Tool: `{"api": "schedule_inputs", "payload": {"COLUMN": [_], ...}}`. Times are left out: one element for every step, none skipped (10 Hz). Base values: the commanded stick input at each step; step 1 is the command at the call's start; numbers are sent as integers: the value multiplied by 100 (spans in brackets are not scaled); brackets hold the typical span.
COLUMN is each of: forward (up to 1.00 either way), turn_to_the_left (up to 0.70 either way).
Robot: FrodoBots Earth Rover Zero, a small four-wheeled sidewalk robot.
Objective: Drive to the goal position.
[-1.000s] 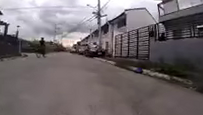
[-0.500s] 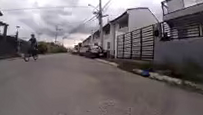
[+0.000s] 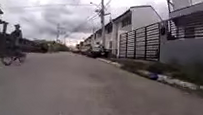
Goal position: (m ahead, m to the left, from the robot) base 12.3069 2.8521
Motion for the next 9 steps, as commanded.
{"api": "schedule_inputs", "payload": {"forward": [70,70,70,70,70,70,70,70,70], "turn_to_the_left": [17,19,5,8,13,-11,-28,0,0]}}
